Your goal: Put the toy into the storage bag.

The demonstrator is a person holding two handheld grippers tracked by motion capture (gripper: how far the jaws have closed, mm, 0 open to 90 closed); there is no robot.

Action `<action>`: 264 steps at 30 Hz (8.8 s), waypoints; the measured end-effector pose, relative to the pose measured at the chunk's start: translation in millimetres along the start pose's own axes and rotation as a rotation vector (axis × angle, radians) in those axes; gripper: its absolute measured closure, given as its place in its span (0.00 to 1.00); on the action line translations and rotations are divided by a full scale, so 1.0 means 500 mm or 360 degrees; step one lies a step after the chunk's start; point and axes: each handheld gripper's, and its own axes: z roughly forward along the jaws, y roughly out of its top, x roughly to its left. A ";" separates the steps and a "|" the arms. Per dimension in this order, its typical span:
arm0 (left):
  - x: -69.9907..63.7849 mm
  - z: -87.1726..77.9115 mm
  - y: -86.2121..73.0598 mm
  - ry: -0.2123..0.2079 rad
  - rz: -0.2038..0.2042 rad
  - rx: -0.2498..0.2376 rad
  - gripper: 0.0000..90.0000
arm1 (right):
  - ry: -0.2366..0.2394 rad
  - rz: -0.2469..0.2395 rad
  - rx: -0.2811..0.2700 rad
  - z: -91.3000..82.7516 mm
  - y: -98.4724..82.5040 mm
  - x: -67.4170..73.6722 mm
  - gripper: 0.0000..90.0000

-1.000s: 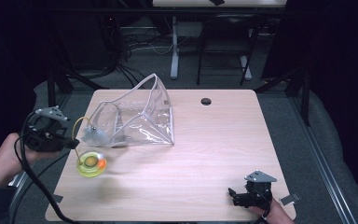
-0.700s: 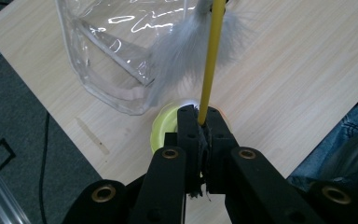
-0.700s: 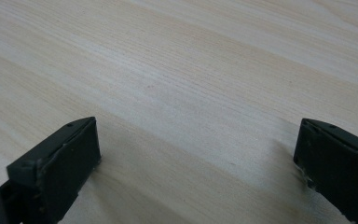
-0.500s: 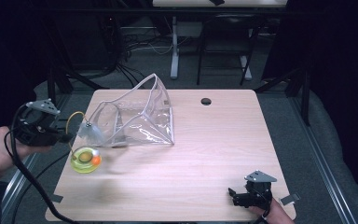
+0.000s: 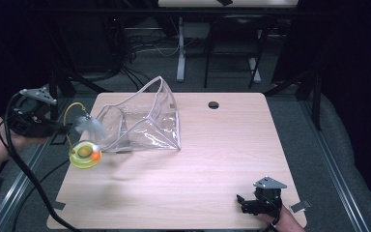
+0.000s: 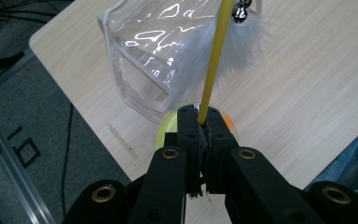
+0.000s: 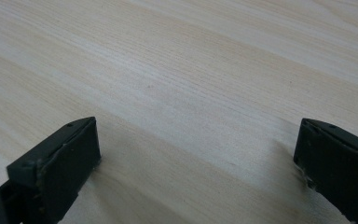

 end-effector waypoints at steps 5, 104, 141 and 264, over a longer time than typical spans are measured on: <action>0.006 -0.011 0.017 0.0025 0.0015 0.0009 0.97 | 0.0001 0.0002 0.0001 0.000 0.000 0.000 0.00; 0.084 0.187 0.228 -0.0056 -0.0022 0.0290 0.97 | 0.0004 -0.0003 -0.0003 0.000 0.000 -0.001 0.00; 0.063 0.289 0.255 -0.0173 -0.0021 0.0357 0.97 | 0.0007 -0.0006 -0.0004 0.000 0.000 -0.001 0.00; -0.057 0.330 -0.190 -0.0102 -0.0198 0.0076 0.00 | 0.0013 -0.0005 -0.0003 0.000 0.000 -0.001 0.00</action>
